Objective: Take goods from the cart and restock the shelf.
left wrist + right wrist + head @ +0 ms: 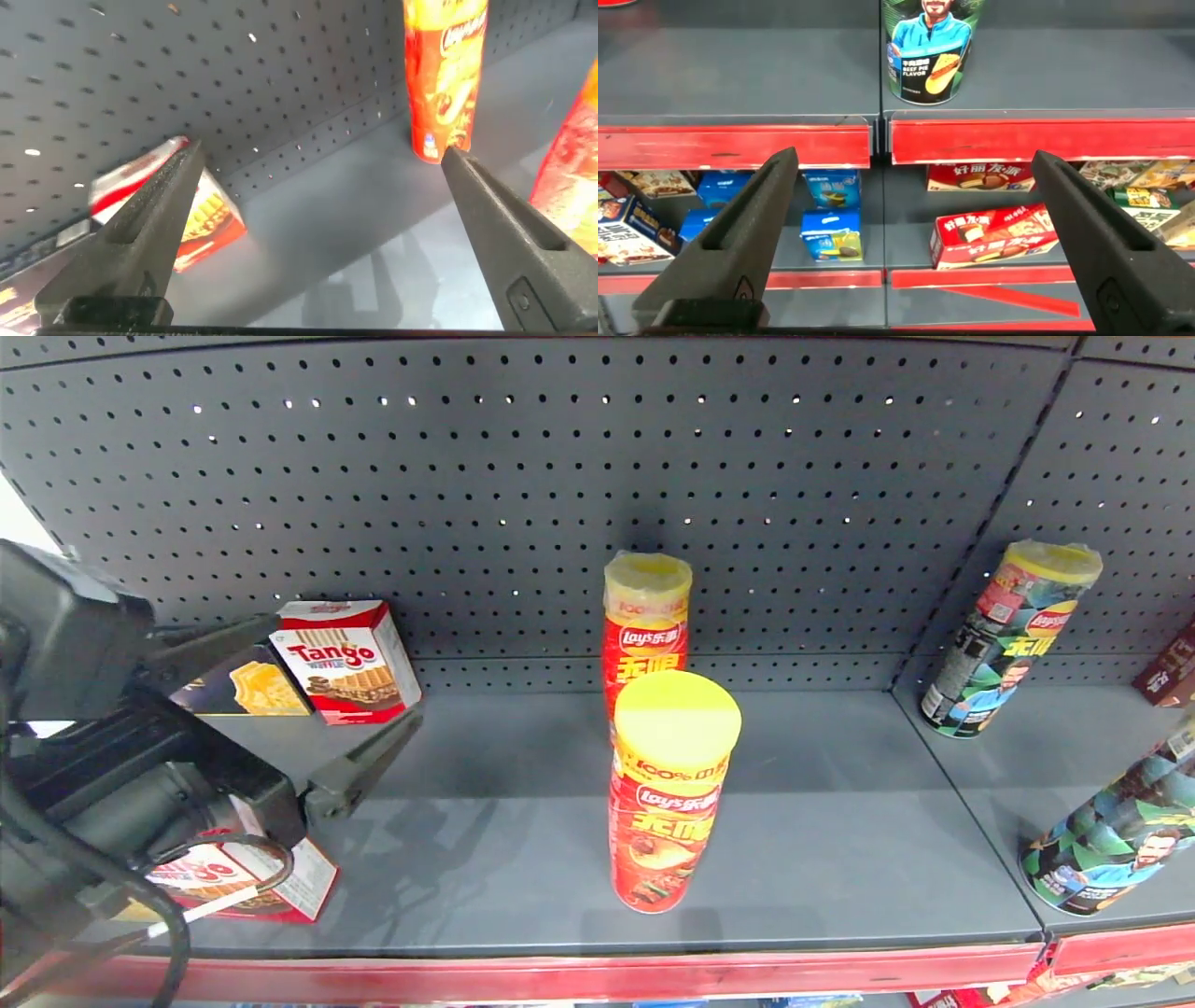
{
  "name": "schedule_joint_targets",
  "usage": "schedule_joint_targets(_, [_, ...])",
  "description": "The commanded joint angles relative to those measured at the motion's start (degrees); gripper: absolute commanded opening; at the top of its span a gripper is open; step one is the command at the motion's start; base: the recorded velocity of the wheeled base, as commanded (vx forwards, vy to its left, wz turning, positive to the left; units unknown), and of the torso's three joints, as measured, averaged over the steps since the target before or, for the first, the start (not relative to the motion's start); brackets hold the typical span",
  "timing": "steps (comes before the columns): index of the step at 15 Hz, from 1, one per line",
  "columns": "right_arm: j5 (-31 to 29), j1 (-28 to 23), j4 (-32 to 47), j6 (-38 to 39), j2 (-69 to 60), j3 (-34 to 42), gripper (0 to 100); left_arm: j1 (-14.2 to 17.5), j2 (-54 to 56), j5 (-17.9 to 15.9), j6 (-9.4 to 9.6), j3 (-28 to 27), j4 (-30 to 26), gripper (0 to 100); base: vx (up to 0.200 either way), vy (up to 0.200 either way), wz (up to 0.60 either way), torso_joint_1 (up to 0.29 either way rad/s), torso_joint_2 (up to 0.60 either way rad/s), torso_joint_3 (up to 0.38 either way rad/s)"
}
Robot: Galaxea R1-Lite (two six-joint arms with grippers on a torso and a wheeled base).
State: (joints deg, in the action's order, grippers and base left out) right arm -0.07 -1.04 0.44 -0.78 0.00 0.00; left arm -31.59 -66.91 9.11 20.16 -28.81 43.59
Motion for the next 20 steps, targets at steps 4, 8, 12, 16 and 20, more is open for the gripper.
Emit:
schedule_joint_targets(4, [0.0,0.0,0.0,0.0,0.0,0.0,100,0.6,11.4,-0.9,-1.88,4.4,-0.4,100,0.0,0.0,0.0,0.0,0.0,0.0])
schedule_joint_targets(8, [0.0,0.0,0.0,0.0,0.0,0.0,100,3.3,35.2,0.8,-1.09,10.8,-12.7,100,0.0,0.0,0.0,0.0,0.0,0.0])
schedule_joint_targets(12, [0.0,0.0,0.0,0.0,0.0,0.0,100,23.3,48.8,-9.8,-7.59,16.9,-20.5,100,0.0,0.0,0.0,0.0,0.0,0.0])
schedule_joint_targets(16, [0.0,0.0,0.0,0.0,0.0,0.0,100,33.3,59.6,-12.1,-9.35,28.8,-20.8,100,0.0,0.0,0.0,0.0,0.0,0.0])
schedule_joint_targets(20, [0.0,0.0,0.0,0.0,0.0,0.0,100,30.5,65.9,-11.9,-10.32,28.8,-36.4,100,0.0,0.0,0.0,0.0,0.0,0.0])
